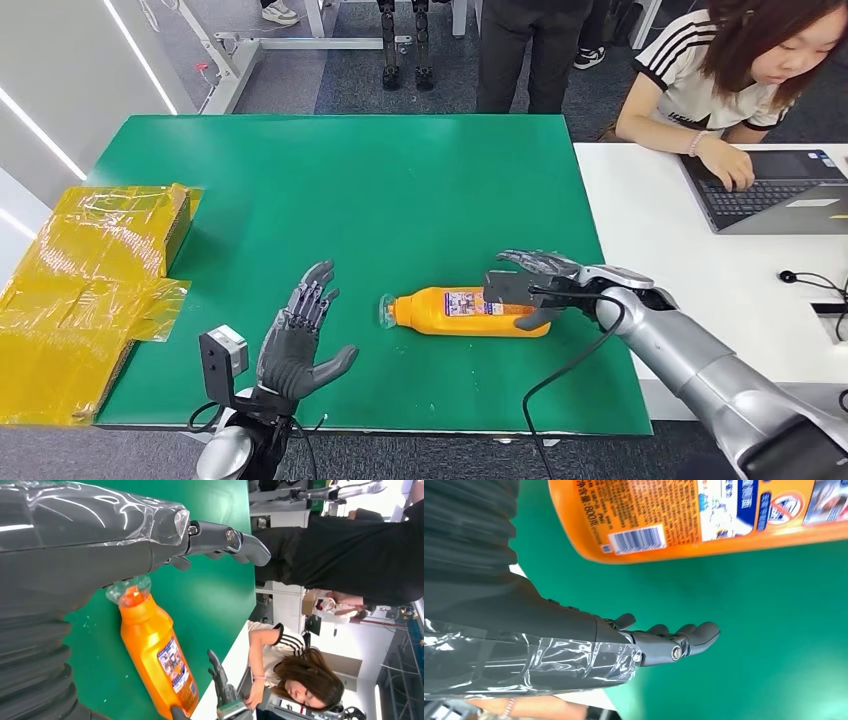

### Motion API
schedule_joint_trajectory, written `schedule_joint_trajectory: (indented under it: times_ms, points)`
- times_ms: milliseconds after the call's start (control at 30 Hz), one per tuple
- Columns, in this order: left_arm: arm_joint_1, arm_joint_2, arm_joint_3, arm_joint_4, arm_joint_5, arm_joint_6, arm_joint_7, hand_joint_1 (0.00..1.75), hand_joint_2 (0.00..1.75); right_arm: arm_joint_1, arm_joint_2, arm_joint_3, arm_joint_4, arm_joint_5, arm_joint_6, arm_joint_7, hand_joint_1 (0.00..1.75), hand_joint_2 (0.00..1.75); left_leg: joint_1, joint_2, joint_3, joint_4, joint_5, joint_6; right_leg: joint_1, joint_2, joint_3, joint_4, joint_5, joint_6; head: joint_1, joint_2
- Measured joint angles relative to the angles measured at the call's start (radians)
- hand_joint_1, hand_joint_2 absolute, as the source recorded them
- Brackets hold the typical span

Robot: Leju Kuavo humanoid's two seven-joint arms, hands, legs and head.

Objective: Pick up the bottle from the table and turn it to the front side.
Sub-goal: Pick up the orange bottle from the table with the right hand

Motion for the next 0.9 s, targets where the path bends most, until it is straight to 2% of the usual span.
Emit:
schedule_joint_trajectory:
  times_ms: [233, 467, 500, 600, 633, 700, 900]
  points:
    - [0.000, 0.000, 0.000, 0.001, 0.015, -0.011, -0.001, 0.00, 1.75, 0.016, 0.028, 0.037, 0.011, 0.022, -0.041, -0.032, 0.00, 1.75, 0.000, 0.000, 0.000, 0.000, 0.000, 0.000, 0.000, 0.000, 0.000, 0.000, 0.000, 0.000, 0.000, 0.000]
    - [0.002, -0.001, 0.002, 0.001, 0.046, -0.031, 0.012, 0.00, 1.75, 0.021, 0.073, 0.069, 0.047, 0.033, -0.003, -0.051, 0.02, 1.75, 0.000, 0.000, 0.000, 0.000, 0.000, 0.000, 0.000, 0.000, 0.000, 0.000, 0.000, 0.000, 0.000, 0.000]
    - [0.002, -0.001, 0.002, 0.001, 0.049, -0.033, 0.014, 0.00, 1.75, 0.019, 0.076, 0.073, 0.050, 0.032, 0.004, -0.052, 0.15, 1.75, 0.000, 0.000, 0.000, 0.000, 0.000, 0.000, 0.000, 0.000, 0.000, 0.000, 0.000, 0.000, 0.000, 0.000]
    - [0.005, -0.001, 0.004, 0.001, 0.053, -0.035, 0.016, 0.00, 1.75, 0.012, 0.082, 0.081, 0.058, 0.029, 0.013, -0.053, 1.35, 1.75, 0.000, 0.000, 0.000, 0.000, 0.000, 0.000, 0.000, 0.000, 0.000, 0.000, 0.000, 0.000, 0.000, 0.000]
    - [0.006, -0.001, 0.004, 0.001, 0.053, -0.035, 0.016, 0.00, 1.75, 0.010, 0.084, 0.084, 0.060, 0.029, 0.015, -0.054, 1.64, 1.75, 0.000, 0.000, 0.000, 0.000, 0.000, 0.000, 0.000, 0.000, 0.000, 0.000, 0.000, 0.000, 0.000, 0.000]
    - [0.010, -0.001, 0.005, 0.001, 0.054, -0.036, 0.018, 0.00, 1.75, 0.006, 0.087, 0.091, 0.065, 0.031, 0.018, -0.058, 1.73, 1.75, 0.000, 0.000, 0.000, 0.000, 0.000, 0.000, 0.000, 0.000, 0.000, 0.000, 0.000, 0.000, 0.000, 0.000]
    - [0.026, -0.002, 0.016, 0.000, 0.050, -0.040, 0.020, 0.00, 1.75, -0.011, 0.107, 0.135, 0.090, 0.107, -0.029, -0.071, 1.73, 1.75, 0.000, 0.000, 0.000, 0.000, 0.000, 0.000, 0.000, 0.000, 0.000, 0.000, 0.000, 0.000, 0.000, 0.000]
